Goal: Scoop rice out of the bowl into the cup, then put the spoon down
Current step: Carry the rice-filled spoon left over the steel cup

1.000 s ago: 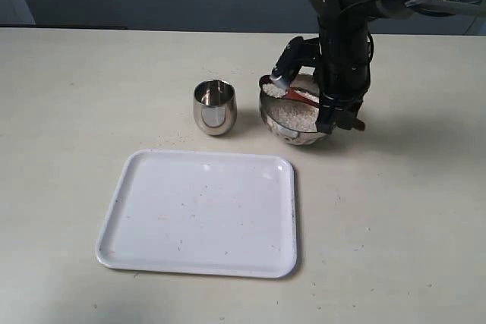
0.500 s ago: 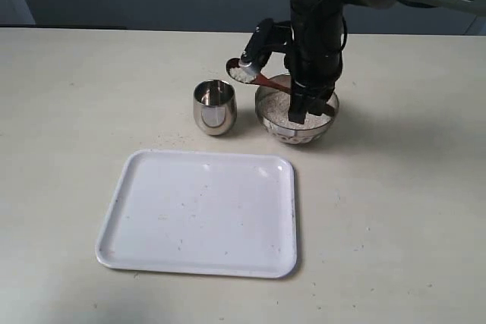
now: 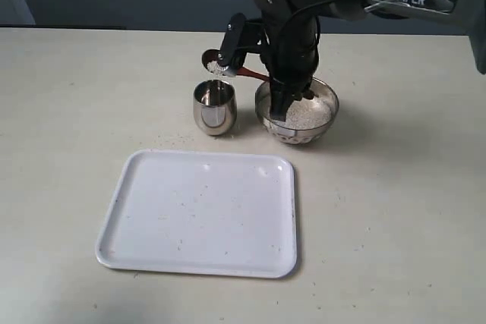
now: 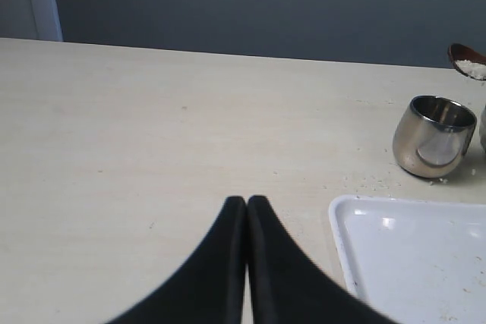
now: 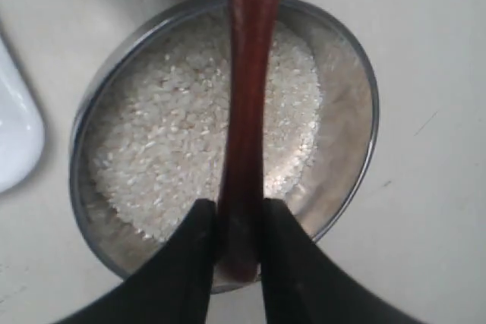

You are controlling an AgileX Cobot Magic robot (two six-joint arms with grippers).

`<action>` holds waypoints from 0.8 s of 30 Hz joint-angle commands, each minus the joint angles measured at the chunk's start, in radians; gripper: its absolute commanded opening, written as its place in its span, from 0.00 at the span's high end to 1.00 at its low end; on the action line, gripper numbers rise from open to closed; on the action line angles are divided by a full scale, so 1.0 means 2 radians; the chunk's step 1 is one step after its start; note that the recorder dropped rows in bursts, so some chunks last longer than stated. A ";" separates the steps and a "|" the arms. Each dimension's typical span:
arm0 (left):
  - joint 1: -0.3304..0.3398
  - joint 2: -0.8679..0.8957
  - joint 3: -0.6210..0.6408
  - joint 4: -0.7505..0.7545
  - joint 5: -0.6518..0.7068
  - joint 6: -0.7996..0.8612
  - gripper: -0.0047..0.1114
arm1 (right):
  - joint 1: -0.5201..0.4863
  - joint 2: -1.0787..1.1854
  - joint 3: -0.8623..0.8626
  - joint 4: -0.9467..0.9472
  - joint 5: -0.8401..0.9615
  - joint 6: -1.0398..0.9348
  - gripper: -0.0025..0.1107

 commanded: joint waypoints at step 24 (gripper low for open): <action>-0.001 0.000 -0.002 0.000 -0.004 0.000 0.96 | 0.021 0.031 -0.002 -0.093 -0.041 0.033 0.98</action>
